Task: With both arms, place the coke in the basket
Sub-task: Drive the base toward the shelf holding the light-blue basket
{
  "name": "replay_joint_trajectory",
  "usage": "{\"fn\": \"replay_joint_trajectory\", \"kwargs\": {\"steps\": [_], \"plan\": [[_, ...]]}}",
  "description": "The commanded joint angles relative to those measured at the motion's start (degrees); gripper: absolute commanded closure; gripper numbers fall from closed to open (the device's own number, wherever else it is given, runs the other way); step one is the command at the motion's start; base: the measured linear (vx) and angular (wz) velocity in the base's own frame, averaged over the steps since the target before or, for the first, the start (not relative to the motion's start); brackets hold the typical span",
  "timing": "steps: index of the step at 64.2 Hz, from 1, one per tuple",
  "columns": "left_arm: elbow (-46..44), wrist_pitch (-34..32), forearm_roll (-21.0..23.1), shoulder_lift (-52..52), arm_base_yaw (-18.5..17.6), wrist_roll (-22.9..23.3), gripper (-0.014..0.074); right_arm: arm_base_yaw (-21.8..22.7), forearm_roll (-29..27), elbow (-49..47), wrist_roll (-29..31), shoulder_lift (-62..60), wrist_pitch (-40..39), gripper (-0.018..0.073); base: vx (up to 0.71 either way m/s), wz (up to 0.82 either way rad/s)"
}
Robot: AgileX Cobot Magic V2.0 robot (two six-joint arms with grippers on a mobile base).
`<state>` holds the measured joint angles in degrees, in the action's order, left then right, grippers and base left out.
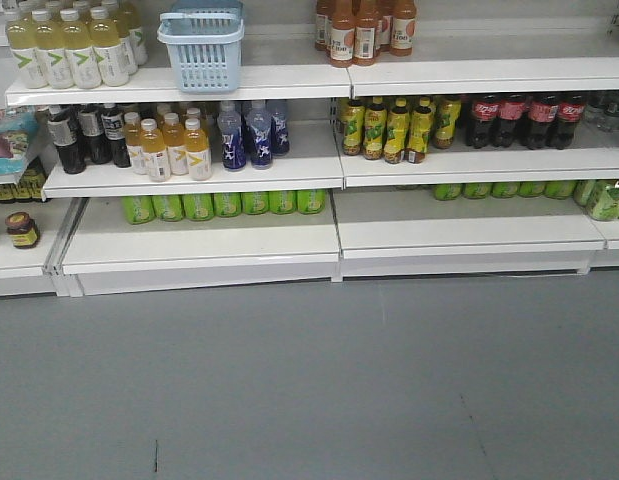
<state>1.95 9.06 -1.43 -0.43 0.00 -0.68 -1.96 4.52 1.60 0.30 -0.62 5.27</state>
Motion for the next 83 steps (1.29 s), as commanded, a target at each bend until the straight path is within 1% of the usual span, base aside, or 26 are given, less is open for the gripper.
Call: {"fn": "replay_joint_trajectory", "kwargs": {"steps": [1, 47, 83], "plan": [[0.0, -4.0, 0.0, -1.1, -0.1, 0.2, 0.0603, 0.1, 0.4, 0.6, 0.3, -1.0, -4.4, 0.0568, 0.03, -0.01], [0.0, -3.7, 0.0, -1.1, -0.1, 0.2, 0.0603, 0.1, 0.4, 0.6, 0.3, -1.0, -4.4, 0.0568, 0.10, -0.02], [0.0, -3.7, 0.0, -1.1, -0.1, 0.2, 0.0603, 0.1, 0.4, 0.6, 0.3, -1.0, -4.4, 0.0568, 0.11, 0.07]]}}
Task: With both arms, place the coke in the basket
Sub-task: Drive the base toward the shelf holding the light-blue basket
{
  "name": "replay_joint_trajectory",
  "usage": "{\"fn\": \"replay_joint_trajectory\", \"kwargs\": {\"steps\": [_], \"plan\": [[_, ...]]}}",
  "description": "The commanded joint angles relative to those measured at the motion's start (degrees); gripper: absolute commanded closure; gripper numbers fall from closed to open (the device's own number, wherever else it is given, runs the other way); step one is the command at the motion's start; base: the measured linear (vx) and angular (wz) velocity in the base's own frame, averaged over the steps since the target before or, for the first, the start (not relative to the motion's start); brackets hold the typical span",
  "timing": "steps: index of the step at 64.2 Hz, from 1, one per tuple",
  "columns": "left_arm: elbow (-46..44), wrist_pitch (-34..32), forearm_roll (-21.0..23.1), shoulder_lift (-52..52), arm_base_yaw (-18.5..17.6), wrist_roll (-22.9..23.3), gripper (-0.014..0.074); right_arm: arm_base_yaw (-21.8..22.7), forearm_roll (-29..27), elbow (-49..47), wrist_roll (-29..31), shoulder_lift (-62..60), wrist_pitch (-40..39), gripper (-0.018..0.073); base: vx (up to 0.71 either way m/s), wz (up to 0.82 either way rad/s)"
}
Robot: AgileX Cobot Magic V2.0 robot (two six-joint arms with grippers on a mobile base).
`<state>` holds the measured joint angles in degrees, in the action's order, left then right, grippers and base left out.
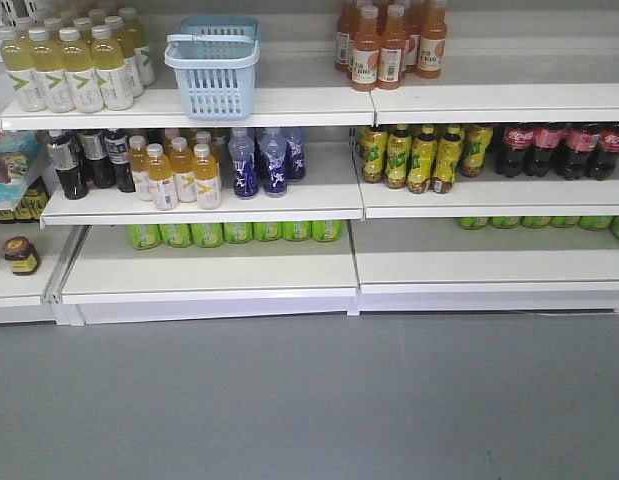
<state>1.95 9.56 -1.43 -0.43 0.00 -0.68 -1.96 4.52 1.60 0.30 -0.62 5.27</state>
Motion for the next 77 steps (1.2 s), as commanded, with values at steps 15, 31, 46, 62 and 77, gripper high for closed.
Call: {"fn": "replay_joint_trajectory", "kwargs": {"steps": [15, 31, 46, 62, 77], "plan": [[0.0, -4.2, 0.0, -1.1, -0.1, 0.2, 0.0603, 0.1, 0.4, 0.6, 0.3, -1.0, -4.4, 0.0568, 0.17, 0.07], [0.0, -4.2, 0.0, -1.1, -0.1, 0.2, 0.0603, 0.1, 0.4, 0.6, 0.3, -1.0, -4.4, 0.0568, 0.13, 0.05], [0.0, -4.2, 0.0, -1.1, -0.1, 0.2, 0.0603, 0.1, 0.4, 0.6, 0.3, -1.0, -4.4, 0.0568, 0.12, 0.03], [0.0, -4.2, 0.0, -1.1, -0.1, 0.2, 0.0603, 0.1, 0.4, 0.6, 0.3, -1.0, -4.4, 0.0568, 0.13, 0.03], [0.0, -4.2, 0.0, -1.1, -0.1, 0.2, 0.0603, 0.1, 0.4, 0.6, 0.3, -1.0, -4.4, 0.0568, 0.13, 0.02]]}}
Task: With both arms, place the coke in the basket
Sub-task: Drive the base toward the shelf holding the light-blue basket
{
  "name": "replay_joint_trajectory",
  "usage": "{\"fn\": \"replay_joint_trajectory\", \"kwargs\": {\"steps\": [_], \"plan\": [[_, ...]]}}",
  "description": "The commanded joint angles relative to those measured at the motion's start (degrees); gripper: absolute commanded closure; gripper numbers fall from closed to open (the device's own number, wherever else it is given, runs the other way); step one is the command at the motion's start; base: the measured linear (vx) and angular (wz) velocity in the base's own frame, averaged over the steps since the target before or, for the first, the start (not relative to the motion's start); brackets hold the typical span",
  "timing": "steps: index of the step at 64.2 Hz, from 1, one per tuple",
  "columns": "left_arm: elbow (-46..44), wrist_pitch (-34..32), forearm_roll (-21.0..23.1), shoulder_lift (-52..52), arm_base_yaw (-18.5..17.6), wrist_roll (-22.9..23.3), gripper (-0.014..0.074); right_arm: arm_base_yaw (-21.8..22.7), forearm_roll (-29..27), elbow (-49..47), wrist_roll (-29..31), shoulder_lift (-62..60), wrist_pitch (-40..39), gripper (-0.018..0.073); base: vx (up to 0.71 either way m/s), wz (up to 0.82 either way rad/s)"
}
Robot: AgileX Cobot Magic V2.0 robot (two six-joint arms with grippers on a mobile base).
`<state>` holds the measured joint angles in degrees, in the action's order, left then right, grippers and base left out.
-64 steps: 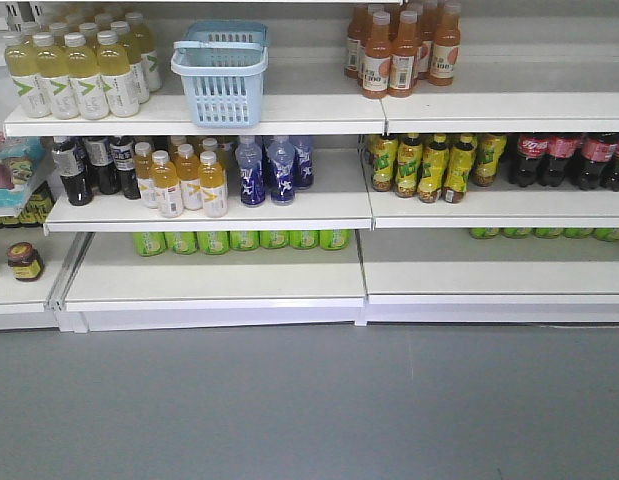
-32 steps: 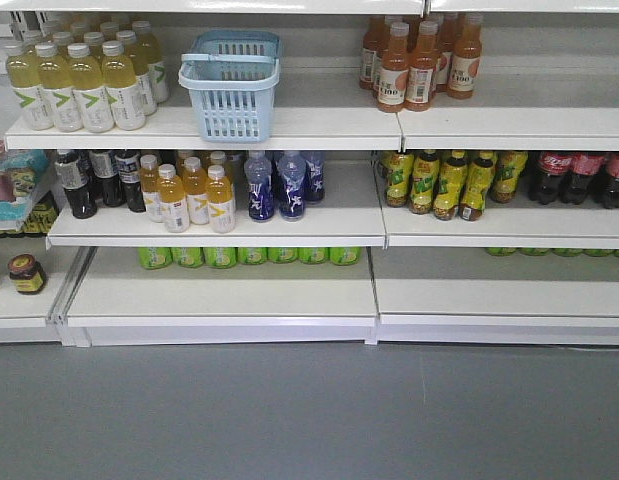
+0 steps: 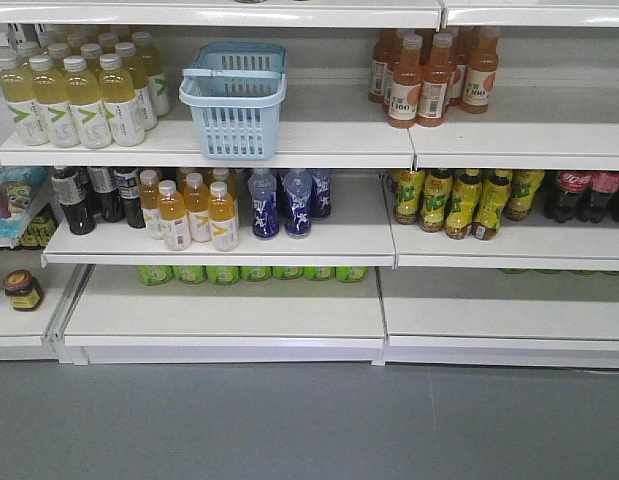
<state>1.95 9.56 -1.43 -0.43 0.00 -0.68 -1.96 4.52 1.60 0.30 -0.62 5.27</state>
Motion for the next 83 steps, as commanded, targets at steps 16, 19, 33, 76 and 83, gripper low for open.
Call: {"fn": "replay_joint_trajectory", "kwargs": {"steps": [16, 19, 33, 76, 83], "plan": [[0.0, -4.2, 0.0, -1.1, -0.1, 0.2, 0.0603, 0.1, 0.4, 0.6, 0.3, -1.0, -4.4, 0.0568, 0.14, 0.00], [0.0, -4.2, 0.0, -1.1, -0.1, 0.2, 0.0603, 0.1, 0.4, 0.6, 0.3, -1.0, -4.4, 0.0568, 0.15, -0.01], [0.0, -4.2, 0.0, -1.1, -0.1, 0.2, 0.0603, 0.1, 0.4, 0.6, 0.3, -1.0, -4.4, 0.0568, 0.14, -0.01], [0.0, -4.2, 0.0, -1.1, -0.1, 0.2, 0.0603, 0.1, 0.4, 0.6, 0.3, -1.0, -4.4, 0.0568, 0.13, 0.00], [0.0, -4.2, 0.0, -1.1, -0.1, 0.2, 0.0603, 0.1, 0.4, 0.6, 0.3, -1.0, -4.4, 0.0568, 0.11, 0.00]]}}
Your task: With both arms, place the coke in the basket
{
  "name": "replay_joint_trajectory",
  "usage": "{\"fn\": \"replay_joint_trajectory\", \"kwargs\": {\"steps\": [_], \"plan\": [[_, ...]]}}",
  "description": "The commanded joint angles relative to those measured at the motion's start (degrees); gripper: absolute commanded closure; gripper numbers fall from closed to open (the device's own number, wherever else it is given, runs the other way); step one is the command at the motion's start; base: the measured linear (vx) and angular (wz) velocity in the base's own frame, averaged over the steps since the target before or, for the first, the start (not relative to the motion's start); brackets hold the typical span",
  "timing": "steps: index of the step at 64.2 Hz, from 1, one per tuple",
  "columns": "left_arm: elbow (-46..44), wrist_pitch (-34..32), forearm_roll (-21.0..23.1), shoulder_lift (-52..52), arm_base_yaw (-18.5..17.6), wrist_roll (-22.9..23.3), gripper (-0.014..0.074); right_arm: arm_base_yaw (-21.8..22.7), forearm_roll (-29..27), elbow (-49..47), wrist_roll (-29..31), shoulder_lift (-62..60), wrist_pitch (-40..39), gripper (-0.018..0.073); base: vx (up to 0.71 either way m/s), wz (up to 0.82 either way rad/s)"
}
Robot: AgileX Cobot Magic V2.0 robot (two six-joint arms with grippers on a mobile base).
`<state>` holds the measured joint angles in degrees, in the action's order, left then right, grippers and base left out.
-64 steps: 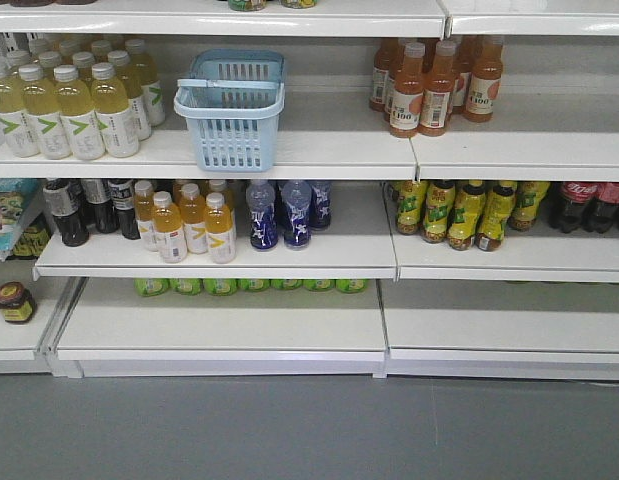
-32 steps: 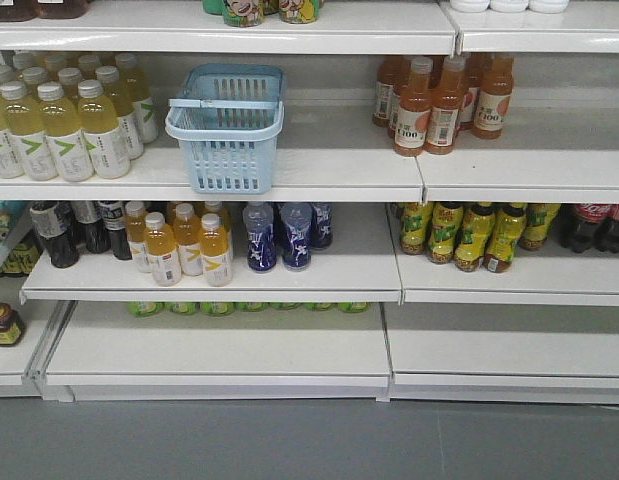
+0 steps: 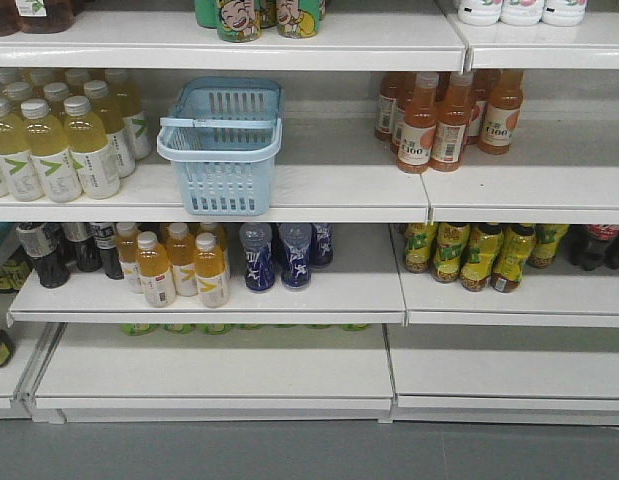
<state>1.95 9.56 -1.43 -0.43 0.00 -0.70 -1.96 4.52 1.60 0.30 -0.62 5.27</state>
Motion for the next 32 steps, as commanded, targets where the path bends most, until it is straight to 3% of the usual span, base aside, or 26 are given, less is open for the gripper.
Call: {"fn": "replay_joint_trajectory", "kwargs": {"steps": [1, 32], "plan": [[0.0, -4.2, 0.0, -1.1, -0.1, 0.2, 0.0603, 0.1, 0.4, 0.6, 0.3, -1.0, -4.4, 0.0568, 0.10, 0.00], [0.0, -4.2, 0.0, -1.1, -0.1, 0.2, 0.0603, 0.1, 0.4, 0.6, 0.3, -1.0, -4.4, 0.0568, 0.09, -0.01]]}}
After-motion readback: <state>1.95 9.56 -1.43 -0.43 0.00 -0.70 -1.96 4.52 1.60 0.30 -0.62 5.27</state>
